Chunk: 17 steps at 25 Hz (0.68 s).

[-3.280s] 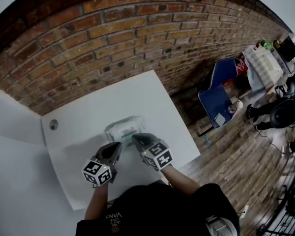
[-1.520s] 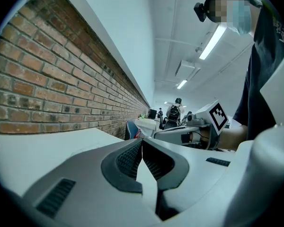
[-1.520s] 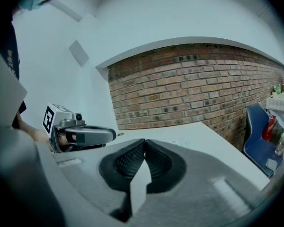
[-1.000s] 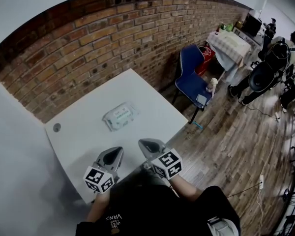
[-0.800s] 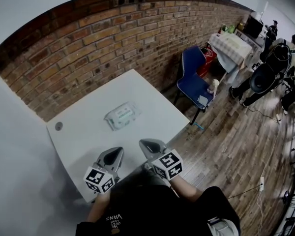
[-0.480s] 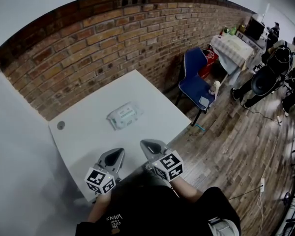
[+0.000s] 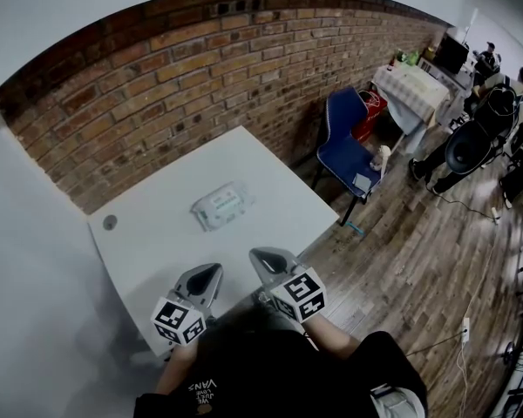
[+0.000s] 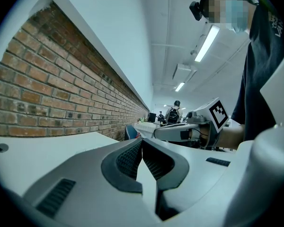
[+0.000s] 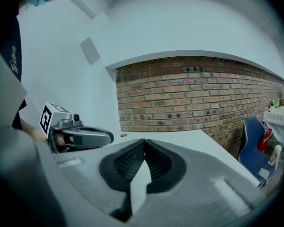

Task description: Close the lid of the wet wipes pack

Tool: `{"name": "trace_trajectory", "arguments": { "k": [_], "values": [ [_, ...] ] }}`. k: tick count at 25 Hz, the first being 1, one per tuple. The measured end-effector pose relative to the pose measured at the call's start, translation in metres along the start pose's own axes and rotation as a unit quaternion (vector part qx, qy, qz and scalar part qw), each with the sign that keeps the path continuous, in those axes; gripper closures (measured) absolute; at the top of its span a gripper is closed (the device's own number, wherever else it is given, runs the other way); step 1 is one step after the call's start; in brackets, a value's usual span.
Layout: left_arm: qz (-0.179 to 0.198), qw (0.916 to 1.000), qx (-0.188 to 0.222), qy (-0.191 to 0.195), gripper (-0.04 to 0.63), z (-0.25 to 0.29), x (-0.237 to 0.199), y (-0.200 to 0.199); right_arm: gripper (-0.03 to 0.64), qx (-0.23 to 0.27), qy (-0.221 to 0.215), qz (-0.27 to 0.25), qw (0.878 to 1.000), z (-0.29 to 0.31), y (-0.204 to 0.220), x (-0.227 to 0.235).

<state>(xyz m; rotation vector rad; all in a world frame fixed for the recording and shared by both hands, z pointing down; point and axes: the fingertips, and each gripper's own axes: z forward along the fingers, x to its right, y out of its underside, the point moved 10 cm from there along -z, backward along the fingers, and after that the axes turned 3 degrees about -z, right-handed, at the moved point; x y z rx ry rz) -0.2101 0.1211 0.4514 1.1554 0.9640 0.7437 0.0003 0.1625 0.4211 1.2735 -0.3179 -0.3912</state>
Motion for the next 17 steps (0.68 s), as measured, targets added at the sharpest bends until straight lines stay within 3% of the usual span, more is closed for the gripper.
{"name": "trace_trajectory", "arguments": {
  "k": [17],
  "values": [
    [0.004,1.0,0.003,0.0,0.597,0.0017,0.0026,0.0008,0.62,0.002,0.0,-0.003,1.0,-0.0031,0.0026,-0.0005]
  ]
}}
